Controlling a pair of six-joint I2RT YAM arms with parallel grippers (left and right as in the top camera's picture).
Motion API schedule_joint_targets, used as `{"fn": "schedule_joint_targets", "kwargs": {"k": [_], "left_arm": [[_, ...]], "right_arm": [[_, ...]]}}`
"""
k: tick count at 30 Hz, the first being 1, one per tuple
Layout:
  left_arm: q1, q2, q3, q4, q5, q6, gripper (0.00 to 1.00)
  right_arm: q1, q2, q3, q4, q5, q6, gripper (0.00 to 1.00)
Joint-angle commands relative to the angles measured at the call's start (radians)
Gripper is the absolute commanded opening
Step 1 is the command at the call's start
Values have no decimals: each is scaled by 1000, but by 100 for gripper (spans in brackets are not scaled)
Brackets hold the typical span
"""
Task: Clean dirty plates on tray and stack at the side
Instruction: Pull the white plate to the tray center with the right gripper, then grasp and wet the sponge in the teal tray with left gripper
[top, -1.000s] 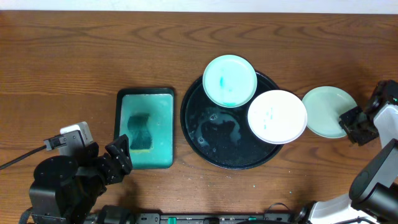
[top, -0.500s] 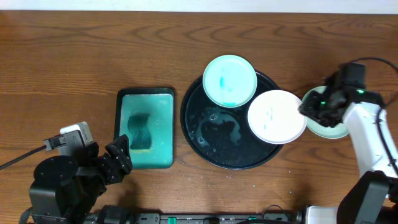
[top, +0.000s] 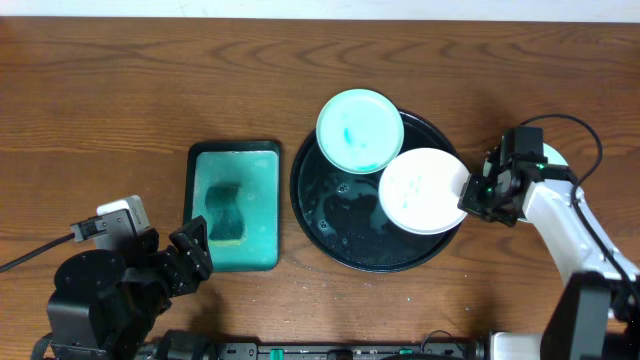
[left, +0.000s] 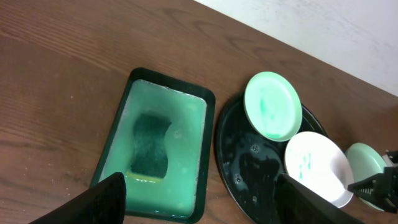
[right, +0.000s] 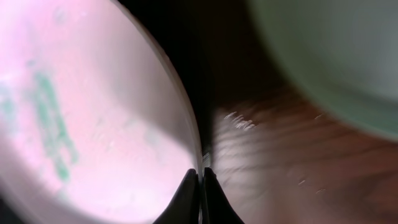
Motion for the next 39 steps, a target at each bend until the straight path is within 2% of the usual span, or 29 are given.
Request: {"fn": "schedule_joint_targets", "kwargs": {"k": [1,4,7,12,17,23,27,30,31,32,33,34,36,39], "left_arm": [[5,5,15,1,-12,10,76],[5,12,12,2,-12,10,76],[5,46,-1,0,-11,10,76],[5,149,-5,-22,-12,15,76],[5,285,-5,-29,-12,32,76],[5,458,-5,-25,-13,67,76],[5,547,-5,-25,-14,74,76],[5,604,-5,-18,-59,74,76],[5,615,-5,-13,-69,74,76],[5,629,-5,-3,-77,74,76],[5,640,-5,10,-77,74,76],[5,655,-5,24,-77,74,76],[5,686,-5,49,-87,74,76],[5,751,-5,89,-115,72,76]], "right_arm": [[31,-97,3,-32,-191,-85,1],[74,-133,2,-80,-193,-83,1],[147,-127,-35,-72,-87,-4,1],[232,-97,-143,99,-48,22,1],[308,-58,-201,227,-31,-40,1],[316,-33,-201,321,85,17,1],[314,-33,-201,310,101,23,1],[308,-33,-201,321,196,20,1],[306,-34,-201,334,188,-8,5],[306,-37,-198,341,164,-53,24],[306,-40,-191,338,140,-98,36],[306,-47,-180,324,120,-130,40],[306,-71,-149,280,113,-152,40],[306,-119,-86,194,111,-153,33]]}}
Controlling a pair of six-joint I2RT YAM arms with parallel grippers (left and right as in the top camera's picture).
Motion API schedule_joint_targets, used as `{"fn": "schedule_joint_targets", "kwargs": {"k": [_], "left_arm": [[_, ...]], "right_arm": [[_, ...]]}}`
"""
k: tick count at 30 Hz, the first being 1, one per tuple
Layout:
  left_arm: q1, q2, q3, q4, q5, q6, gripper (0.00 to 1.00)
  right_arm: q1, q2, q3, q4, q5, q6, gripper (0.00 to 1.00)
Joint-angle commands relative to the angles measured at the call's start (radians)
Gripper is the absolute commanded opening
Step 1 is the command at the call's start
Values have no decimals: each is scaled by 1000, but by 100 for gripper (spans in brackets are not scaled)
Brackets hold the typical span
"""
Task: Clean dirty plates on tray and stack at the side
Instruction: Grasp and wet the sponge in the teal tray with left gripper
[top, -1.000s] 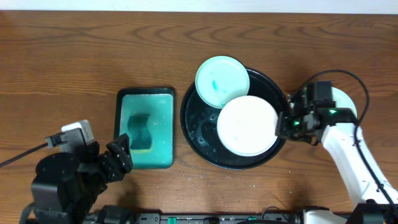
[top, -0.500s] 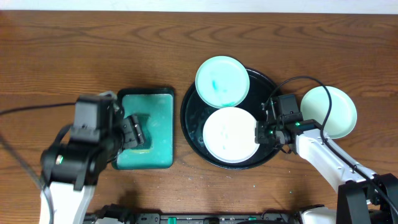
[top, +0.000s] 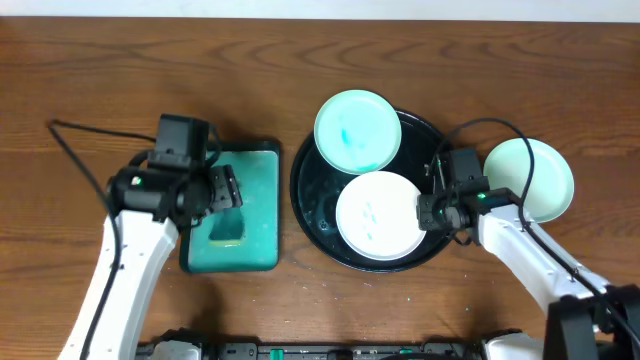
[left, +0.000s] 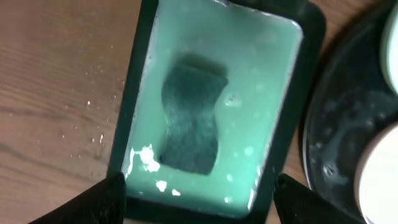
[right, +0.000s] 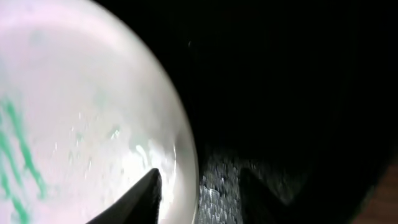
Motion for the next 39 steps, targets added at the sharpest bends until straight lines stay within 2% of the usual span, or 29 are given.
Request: {"fn": "schedule_joint_targets", "kwargs": {"k": [1,3,6,8,11,14,16,17,18,21,26,27,28,29,31,36,39], "left_arm": [[5,127,-5,49,-69,5,76],[5,192,-5,53,-85,-21,74],[6,319,-6,54,-88,-59,64],[12,402,-6,62,-88,-85,53],[34,520,-6,94,-82,-93,45],[60,605,-6,124,-37,-92,26],[75,645,-6,142,19,-87,19],[81,655,-6,154,57,-68,10],[85,658,-6,163,105,-37,7],[88,630,-4,163,193,34,7],[88,480,-4,138,177,49,7],[88,442,-5,134,175,60,13],[88,415,-5,127,174,63,28],[88,387,-5,116,174,65,39],[88,347,-5,97,169,73,53],[88,334,-26,49,98,77,56],[88,342,-97,108,84,76,56]], "right_arm": [[-5,-100,126,-113,-9,-55,33],[-5,-126,150,-151,-9,-48,29],[-5,-156,153,-182,-23,21,23],[-5,-157,153,-204,-56,52,23],[-4,-146,150,-233,-65,104,23],[-4,-129,148,-247,-64,112,24],[-4,-111,148,-250,-64,123,25],[-4,-97,148,-250,-64,129,25],[-4,-82,148,-249,-64,130,25],[-7,-34,148,-247,-65,158,25],[-29,69,148,-211,-117,178,20],[-30,84,148,-202,-142,160,19],[-30,91,148,-196,-149,148,20],[-29,95,148,-192,-148,147,20],[-29,95,148,-187,-148,147,20],[-29,95,148,-170,-150,134,24],[-29,95,148,-172,-166,97,27]]}}
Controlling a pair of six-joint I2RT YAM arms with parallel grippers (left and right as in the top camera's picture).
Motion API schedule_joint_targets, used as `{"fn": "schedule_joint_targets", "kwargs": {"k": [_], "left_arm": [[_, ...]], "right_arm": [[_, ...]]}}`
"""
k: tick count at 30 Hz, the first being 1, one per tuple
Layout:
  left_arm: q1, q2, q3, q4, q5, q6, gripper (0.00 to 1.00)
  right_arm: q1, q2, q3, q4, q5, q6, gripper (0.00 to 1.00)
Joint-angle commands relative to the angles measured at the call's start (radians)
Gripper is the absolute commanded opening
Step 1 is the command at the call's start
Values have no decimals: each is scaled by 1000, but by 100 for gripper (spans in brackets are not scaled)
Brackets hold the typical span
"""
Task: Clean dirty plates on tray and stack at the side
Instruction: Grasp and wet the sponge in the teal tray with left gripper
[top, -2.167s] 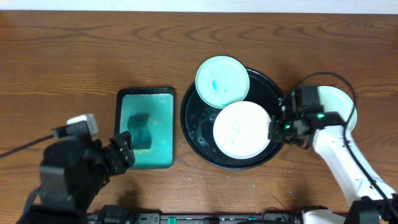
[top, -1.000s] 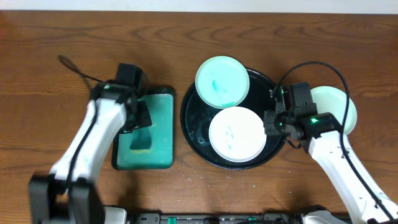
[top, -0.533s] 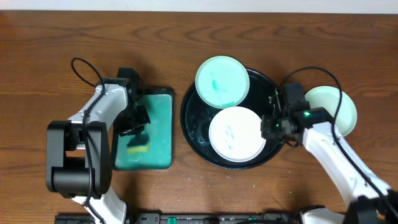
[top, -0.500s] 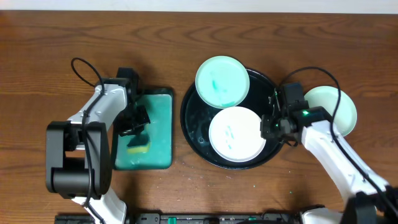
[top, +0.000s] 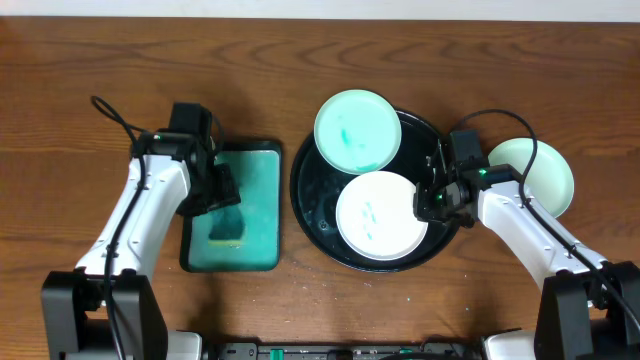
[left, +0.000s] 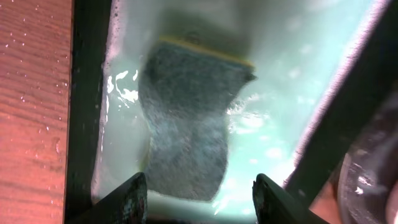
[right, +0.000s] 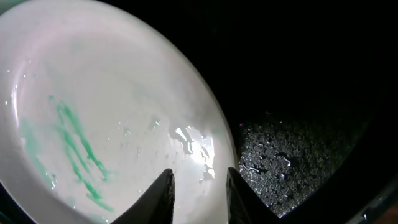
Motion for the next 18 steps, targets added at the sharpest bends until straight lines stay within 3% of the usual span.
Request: {"fn": "schedule_joint_targets", "kwargs": {"k": [1,7,8,10,11,18], "left_arm": [[-1,24,-101,58,-39,13,56],[-1,68,-266,278,-39,-44,52],[-1,70,-266,281,-38,-44,46],[-1,64,-254,276,-38,-43,14],[-1,60,-240,264,-37,-43,7],[-1,-24,-84,98,-39,-42,7]], "right_arm": [[-3,3,-1,-1,-26,-42,27],[-5,3,-1,-1,-18,35,33],[-6,3,-1,0,-15,42,34],[-8,3,-1,3,-5,45,34],[-8,3,-1,3,7,45,34],[-43,3,-1,-4,50,46,34]]}}
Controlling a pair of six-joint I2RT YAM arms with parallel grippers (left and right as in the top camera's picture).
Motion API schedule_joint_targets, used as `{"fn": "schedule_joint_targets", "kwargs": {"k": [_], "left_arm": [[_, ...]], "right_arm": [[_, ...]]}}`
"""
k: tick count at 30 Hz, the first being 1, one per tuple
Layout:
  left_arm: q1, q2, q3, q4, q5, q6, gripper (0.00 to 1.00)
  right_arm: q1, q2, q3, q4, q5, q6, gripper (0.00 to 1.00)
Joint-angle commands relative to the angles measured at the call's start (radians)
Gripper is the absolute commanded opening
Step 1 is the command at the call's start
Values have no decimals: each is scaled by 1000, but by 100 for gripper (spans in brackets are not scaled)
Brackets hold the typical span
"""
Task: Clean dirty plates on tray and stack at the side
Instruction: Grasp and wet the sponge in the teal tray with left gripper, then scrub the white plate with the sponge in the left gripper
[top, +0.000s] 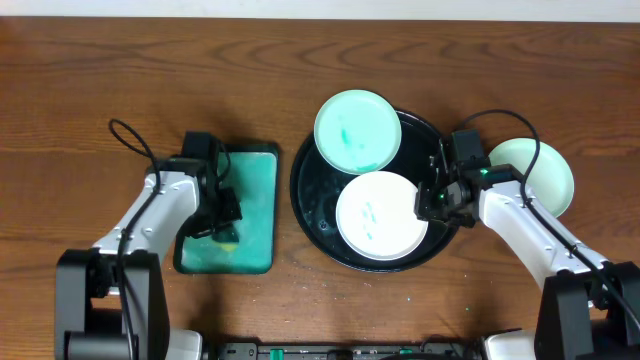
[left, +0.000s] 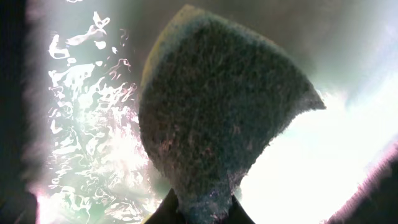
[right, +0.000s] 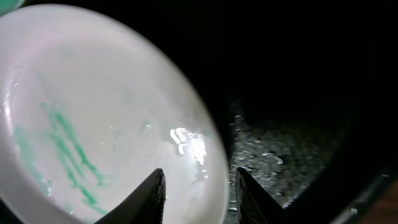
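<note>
A white plate (top: 378, 215) with green streaks lies flat in the round black tray (top: 318, 215). My right gripper (top: 432, 200) stands open astride the white plate's (right: 93, 124) right rim, one finger over the plate and one over the wet tray (right: 298, 93). A mint plate (top: 358, 130) with a teal smudge rests on the tray's far edge. My left gripper (top: 222, 215) is down in the green tub (top: 255, 200), shut on the dark sponge (left: 217, 112), which bulges between its fingers.
A pale green plate (top: 538, 175) sits on the table right of the tray, close behind my right arm. The tub holds soapy green water (left: 87, 124). Bare wooden table (top: 100, 90) lies to the left and far side.
My left gripper has come down into the tub and shut on the sponge, which now looks squeezed. The right gripper stays open at the white plate's rim, hardly shifted.
First my right gripper pinched the white plate's rim, holding it at the tray's right edge, while the left arm sat at the front left. Then the plate lay flat mid-tray with the right gripper open and the left gripper open over the tub. Now the left grips the sponge.
</note>
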Motion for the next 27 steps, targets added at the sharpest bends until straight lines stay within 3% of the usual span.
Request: {"fn": "schedule_joint_targets", "kwargs": {"k": [1,6,15,16,18,19,27], "left_arm": [[3,-78,119,-64,-24,-8,7],[-10,-162,175,-112,26,1,7],[-136,-237,175,-108,60,-11,7],[-156,-235,175,-102,69,-24,7],[-194,-226,172,-70,100,-61,7],[-211,-222,171,-48,122,-73,7],[-449,-69,150,283,264,-259,7]], "right_arm": [[-44,3,-1,3,24,14,34],[-68,6,-1,58,-123,-162,33],[-66,81,-1,62,-21,-136,41],[-66,100,-1,61,-30,-136,34],[-66,133,-1,55,-80,-140,8],[-66,145,-2,54,-102,-150,2],[-40,174,-2,46,-121,-152,1]]}}
